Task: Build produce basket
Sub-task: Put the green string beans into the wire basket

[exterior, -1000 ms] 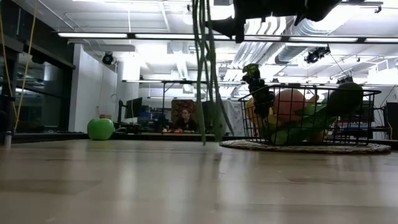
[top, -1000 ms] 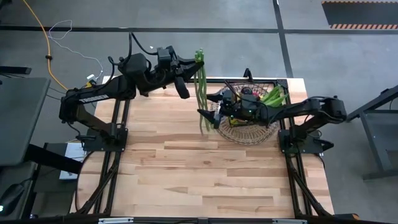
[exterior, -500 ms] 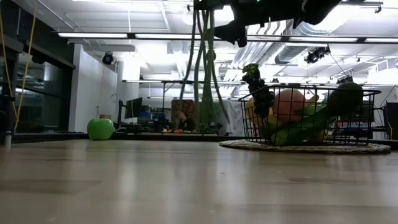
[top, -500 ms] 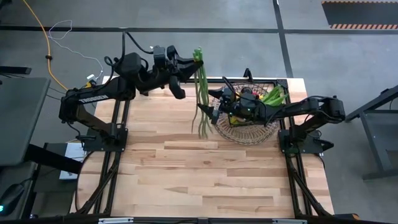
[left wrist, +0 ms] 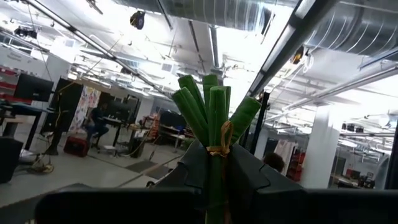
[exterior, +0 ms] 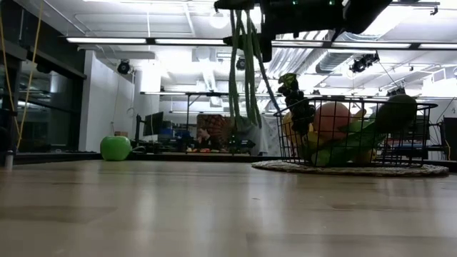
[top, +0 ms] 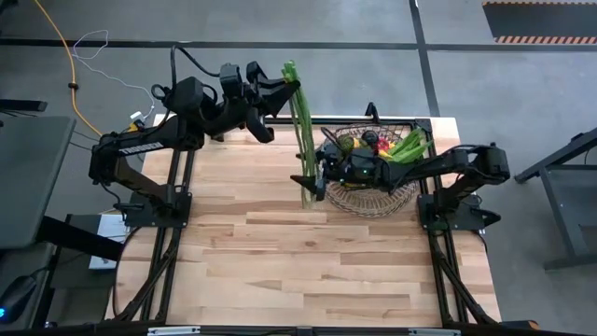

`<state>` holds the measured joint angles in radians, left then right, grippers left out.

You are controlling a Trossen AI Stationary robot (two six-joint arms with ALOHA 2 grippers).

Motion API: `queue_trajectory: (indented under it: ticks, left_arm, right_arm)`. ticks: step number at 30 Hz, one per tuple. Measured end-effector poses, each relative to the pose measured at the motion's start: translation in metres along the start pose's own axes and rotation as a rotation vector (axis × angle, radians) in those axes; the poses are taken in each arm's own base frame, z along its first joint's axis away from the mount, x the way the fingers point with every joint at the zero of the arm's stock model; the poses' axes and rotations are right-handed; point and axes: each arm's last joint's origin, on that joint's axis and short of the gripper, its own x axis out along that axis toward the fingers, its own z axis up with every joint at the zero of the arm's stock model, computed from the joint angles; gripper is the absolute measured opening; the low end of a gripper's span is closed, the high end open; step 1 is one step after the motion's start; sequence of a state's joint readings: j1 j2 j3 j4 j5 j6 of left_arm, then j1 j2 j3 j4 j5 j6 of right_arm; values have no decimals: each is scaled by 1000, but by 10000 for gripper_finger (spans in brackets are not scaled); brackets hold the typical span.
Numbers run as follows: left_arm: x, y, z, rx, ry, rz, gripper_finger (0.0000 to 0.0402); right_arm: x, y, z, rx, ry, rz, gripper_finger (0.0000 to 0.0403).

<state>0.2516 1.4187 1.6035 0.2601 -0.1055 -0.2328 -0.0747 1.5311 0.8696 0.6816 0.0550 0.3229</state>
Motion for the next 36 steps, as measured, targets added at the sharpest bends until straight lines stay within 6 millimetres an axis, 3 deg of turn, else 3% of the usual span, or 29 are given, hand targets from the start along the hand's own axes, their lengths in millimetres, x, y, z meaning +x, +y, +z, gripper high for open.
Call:
queue_trajectory:
  ticks: [8,36]
  left_arm:
    - [0,-2,8,-6,-47,-19,19]
    - [-1,-6,25,-60,-159,-65,19]
  right_arm:
    - [5,6,-15,0,51,15,385]
    - [5,8,-16,40,63,15,384]
